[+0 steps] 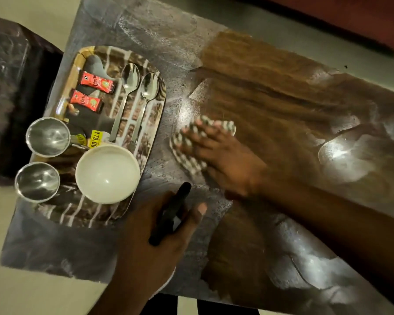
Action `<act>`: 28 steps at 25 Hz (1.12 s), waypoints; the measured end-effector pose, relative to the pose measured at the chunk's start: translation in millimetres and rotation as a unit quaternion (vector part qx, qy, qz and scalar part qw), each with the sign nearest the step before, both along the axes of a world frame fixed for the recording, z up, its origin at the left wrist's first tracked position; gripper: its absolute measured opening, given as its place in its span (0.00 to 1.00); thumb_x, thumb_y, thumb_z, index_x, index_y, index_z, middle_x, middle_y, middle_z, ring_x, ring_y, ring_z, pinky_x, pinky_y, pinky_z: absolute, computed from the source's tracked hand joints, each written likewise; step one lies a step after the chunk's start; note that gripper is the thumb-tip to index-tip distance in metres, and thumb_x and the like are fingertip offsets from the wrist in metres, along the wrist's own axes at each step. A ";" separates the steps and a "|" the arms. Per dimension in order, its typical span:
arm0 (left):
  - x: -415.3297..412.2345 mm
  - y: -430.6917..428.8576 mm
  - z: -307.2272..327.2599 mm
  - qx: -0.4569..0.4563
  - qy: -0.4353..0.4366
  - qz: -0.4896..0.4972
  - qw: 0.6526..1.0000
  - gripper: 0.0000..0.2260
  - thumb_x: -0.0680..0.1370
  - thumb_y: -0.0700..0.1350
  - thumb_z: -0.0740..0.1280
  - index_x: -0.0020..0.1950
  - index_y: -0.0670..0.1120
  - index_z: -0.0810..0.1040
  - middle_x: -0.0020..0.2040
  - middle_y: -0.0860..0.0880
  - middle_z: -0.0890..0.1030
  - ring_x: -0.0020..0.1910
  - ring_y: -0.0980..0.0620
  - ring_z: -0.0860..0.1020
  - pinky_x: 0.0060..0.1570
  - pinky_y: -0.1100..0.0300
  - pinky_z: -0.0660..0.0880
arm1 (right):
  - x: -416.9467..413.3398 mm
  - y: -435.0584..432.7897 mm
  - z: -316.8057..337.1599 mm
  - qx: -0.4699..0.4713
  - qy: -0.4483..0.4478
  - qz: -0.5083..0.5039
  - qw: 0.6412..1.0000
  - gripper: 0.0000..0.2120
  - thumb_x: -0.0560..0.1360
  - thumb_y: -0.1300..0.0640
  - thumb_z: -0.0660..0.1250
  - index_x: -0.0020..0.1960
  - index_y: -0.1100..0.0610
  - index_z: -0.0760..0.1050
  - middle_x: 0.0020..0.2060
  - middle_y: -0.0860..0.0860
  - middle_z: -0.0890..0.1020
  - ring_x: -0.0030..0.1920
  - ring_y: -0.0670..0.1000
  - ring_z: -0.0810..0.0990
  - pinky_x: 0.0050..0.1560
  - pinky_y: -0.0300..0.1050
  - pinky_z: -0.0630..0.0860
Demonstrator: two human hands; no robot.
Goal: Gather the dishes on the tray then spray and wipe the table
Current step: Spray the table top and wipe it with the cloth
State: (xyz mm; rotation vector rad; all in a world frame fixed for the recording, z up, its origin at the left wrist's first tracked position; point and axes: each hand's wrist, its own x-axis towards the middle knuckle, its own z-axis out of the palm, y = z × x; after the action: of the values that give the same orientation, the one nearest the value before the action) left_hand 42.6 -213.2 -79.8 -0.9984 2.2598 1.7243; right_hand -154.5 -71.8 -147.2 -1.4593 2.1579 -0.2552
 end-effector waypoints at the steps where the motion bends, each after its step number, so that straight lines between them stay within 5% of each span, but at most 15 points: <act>1: 8.0 -1.2 3.2 0.012 -0.015 -0.020 1.000 0.24 0.71 0.71 0.71 0.47 0.50 0.83 0.36 0.49 0.84 0.40 0.52 0.84 0.50 0.46 0.80 | 25.6 17.9 3.1 0.011 0.006 0.107 0.994 0.35 0.79 0.51 0.58 0.86 0.45 0.56 0.87 0.49 0.52 0.87 0.56 0.41 0.85 0.61 0.43; 3: 21.6 -0.1 9.9 0.037 -0.026 -0.064 0.997 0.21 0.72 0.69 0.72 0.47 0.51 0.84 0.39 0.50 0.86 0.43 0.52 0.86 0.51 0.41 0.81 | 34.8 47.3 6.4 0.016 0.025 0.229 0.973 0.36 0.78 0.52 0.60 0.86 0.46 0.57 0.87 0.48 0.52 0.87 0.56 0.43 0.85 0.61 0.46; 4: 26.7 -1.9 10.1 0.032 -0.036 -0.056 0.997 0.20 0.72 0.68 0.73 0.45 0.51 0.83 0.39 0.50 0.85 0.43 0.52 0.85 0.52 0.40 0.81 | 22.3 55.9 2.8 0.031 0.040 0.198 0.979 0.37 0.78 0.52 0.60 0.86 0.46 0.57 0.87 0.49 0.53 0.87 0.56 0.44 0.85 0.61 0.47; 7: 33.3 -0.9 13.5 0.013 -0.038 -0.044 0.998 0.20 0.71 0.67 0.73 0.42 0.51 0.81 0.34 0.49 0.82 0.38 0.50 0.84 0.49 0.40 0.81 | -18.4 66.1 -3.3 0.004 0.056 -0.109 0.992 0.36 0.78 0.54 0.57 0.86 0.49 0.58 0.86 0.54 0.56 0.86 0.62 0.48 0.84 0.65 0.51; 9: 40.7 1.6 15.0 0.003 -0.030 -0.064 0.998 0.22 0.73 0.68 0.72 0.36 0.50 0.77 0.28 0.49 0.76 0.30 0.48 0.78 0.43 0.41 0.79 | -10.0 49.0 -5.1 -0.029 0.043 -0.369 0.928 0.35 0.78 0.55 0.56 0.86 0.49 0.58 0.86 0.54 0.57 0.86 0.62 0.48 0.84 0.66 0.50; 11: 48.5 10.0 15.6 -0.022 -0.013 -0.071 0.997 0.24 0.75 0.67 0.72 0.31 0.51 0.70 0.24 0.49 0.70 0.25 0.49 0.72 0.36 0.46 0.74 | 29.4 21.7 -8.2 -0.030 0.035 -0.482 0.875 0.35 0.79 0.54 0.56 0.86 0.47 0.57 0.86 0.51 0.56 0.87 0.59 0.46 0.85 0.65 0.48; 13: 56.1 16.4 11.2 -0.030 0.005 -0.059 0.998 0.25 0.76 0.62 0.75 0.28 0.52 0.67 0.23 0.48 0.68 0.23 0.51 0.68 0.33 0.52 0.70 | 81.6 11.8 -9.4 -0.035 0.036 -0.392 0.919 0.34 0.80 0.54 0.57 0.86 0.46 0.56 0.87 0.50 0.54 0.87 0.58 0.44 0.85 0.65 0.46; 15: 69.9 23.0 6.4 -0.022 0.014 -0.043 0.999 0.23 0.75 0.57 0.78 0.29 0.51 0.70 0.24 0.48 0.71 0.24 0.53 0.70 0.32 0.59 0.69 | 132.0 34.0 -8.0 -0.027 0.031 -0.179 0.983 0.34 0.81 0.54 0.58 0.86 0.46 0.56 0.87 0.50 0.55 0.87 0.57 0.45 0.85 0.62 0.44; 18: 92.9 37.0 13.9 0.000 0.024 -0.028 0.999 0.14 0.74 0.53 0.77 0.36 0.47 0.79 0.29 0.51 0.79 0.28 0.54 0.77 0.33 0.67 0.71 | 148.8 100.0 -7.2 -0.019 0.057 0.057 0.997 0.33 0.82 0.53 0.59 0.86 0.45 0.57 0.86 0.50 0.56 0.87 0.57 0.48 0.85 0.60 0.46; 19: 101.5 41.4 16.4 0.013 0.022 -0.025 0.999 0.12 0.75 0.51 0.78 0.38 0.47 0.80 0.29 0.50 0.80 0.28 0.54 0.77 0.33 0.67 0.72 | 142.9 115.9 -10.9 -0.012 0.068 0.031 0.997 0.33 0.82 0.53 0.59 0.86 0.45 0.57 0.86 0.50 0.56 0.87 0.57 0.47 0.85 0.61 0.48; 21: 114.9 48.4 18.0 0.030 0.027 -0.024 0.999 0.12 0.76 0.50 0.79 0.40 0.45 0.82 0.28 0.48 0.79 0.26 0.53 0.76 0.32 0.61 0.73 | 126.8 130.5 -15.2 -0.009 0.066 -0.178 0.982 0.35 0.79 0.53 0.57 0.86 0.46 0.58 0.86 0.51 0.57 0.87 0.58 0.48 0.84 0.64 0.50; 23: 129.2 52.1 19.3 0.035 0.030 -0.017 0.999 0.17 0.74 0.57 0.76 0.41 0.44 0.82 0.28 0.44 0.77 0.27 0.44 0.76 0.32 0.53 0.73 | 126.9 111.4 -9.2 -0.035 0.043 -0.460 0.886 0.36 0.77 0.53 0.55 0.85 0.47 0.61 0.86 0.52 0.58 0.87 0.59 0.48 0.84 0.65 0.50; 25: 140.8 55.5 17.8 0.026 0.028 -0.016 0.999 0.20 0.75 0.59 0.75 0.39 0.42 0.80 0.27 0.42 0.74 0.27 0.40 0.74 0.32 0.49 0.72 | 147.9 66.8 -6.1 -0.039 0.015 -0.581 0.812 0.36 0.77 0.52 0.55 0.85 0.48 0.60 0.86 0.52 0.56 0.87 0.58 0.45 0.85 0.63 0.45; 26: 145.1 57.8 16.7 0.020 0.028 -0.020 0.999 0.21 0.77 0.56 0.76 0.37 0.40 0.77 0.27 0.41 0.73 0.26 0.41 0.73 0.31 0.49 0.71 | 167.4 47.6 -7.2 -0.032 0.012 -0.569 0.821 0.35 0.78 0.51 0.56 0.86 0.47 0.58 0.87 0.51 0.54 0.87 0.58 0.43 0.85 0.63 0.43; 28: 153.0 60.5 13.8 0.013 0.030 -0.014 0.999 0.24 0.79 0.49 0.77 0.31 0.39 0.72 0.24 0.43 0.70 0.23 0.48 0.69 0.28 0.53 0.68 | 217.0 24.0 -11.0 -0.022 0.018 -0.422 0.906 0.34 0.81 0.52 0.57 0.86 0.46 0.55 0.87 0.51 0.51 0.87 0.58 0.41 0.85 0.65 0.42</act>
State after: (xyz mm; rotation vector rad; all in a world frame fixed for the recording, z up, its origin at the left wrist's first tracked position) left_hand 195.7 -152.7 -66.0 -0.9169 2.2692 1.7899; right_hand 62.5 -47.8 -158.2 -0.4539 2.7045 -0.5758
